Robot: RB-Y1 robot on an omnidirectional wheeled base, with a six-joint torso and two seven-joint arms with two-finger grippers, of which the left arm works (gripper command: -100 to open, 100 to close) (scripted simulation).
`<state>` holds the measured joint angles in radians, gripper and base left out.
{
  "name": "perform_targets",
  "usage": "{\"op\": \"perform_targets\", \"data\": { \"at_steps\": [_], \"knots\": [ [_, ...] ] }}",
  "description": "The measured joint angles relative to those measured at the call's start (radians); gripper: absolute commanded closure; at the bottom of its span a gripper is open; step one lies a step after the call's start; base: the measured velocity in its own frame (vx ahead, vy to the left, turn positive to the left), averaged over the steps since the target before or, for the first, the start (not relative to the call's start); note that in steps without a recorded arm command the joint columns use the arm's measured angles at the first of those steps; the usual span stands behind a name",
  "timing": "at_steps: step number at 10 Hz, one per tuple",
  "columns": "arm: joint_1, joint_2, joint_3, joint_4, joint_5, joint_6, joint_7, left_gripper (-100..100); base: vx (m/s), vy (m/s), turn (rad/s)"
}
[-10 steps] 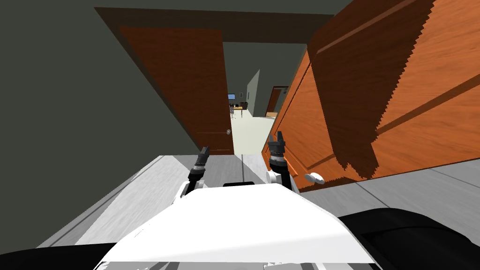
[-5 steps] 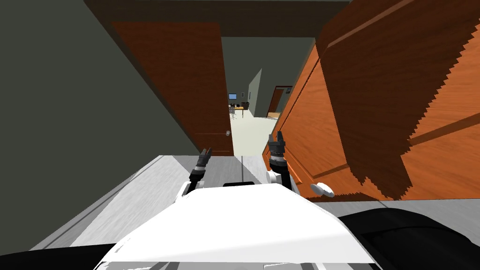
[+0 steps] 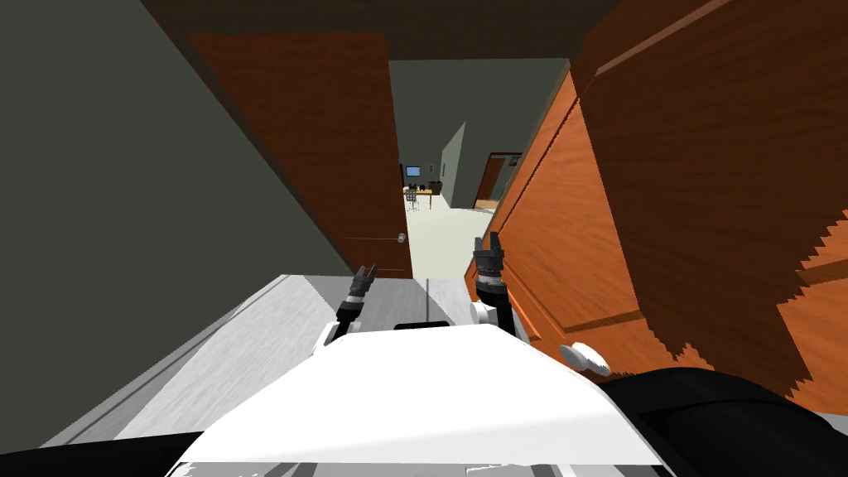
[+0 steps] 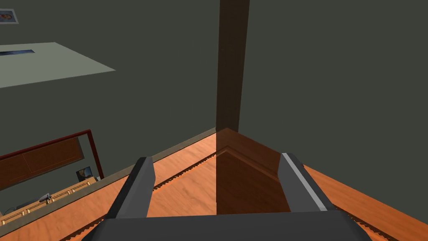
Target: Pull the door open
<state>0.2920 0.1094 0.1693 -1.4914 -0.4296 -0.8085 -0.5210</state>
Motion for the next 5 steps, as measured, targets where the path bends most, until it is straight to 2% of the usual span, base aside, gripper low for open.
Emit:
{"op": "perform_targets", "data": {
  "at_steps": [5],
  "knots": [
    [-0.036,-0.004,0.025,0.113,-0.06,-0.021,-0.098,-100,0.129,-0.072,0.05]
  ]
}}
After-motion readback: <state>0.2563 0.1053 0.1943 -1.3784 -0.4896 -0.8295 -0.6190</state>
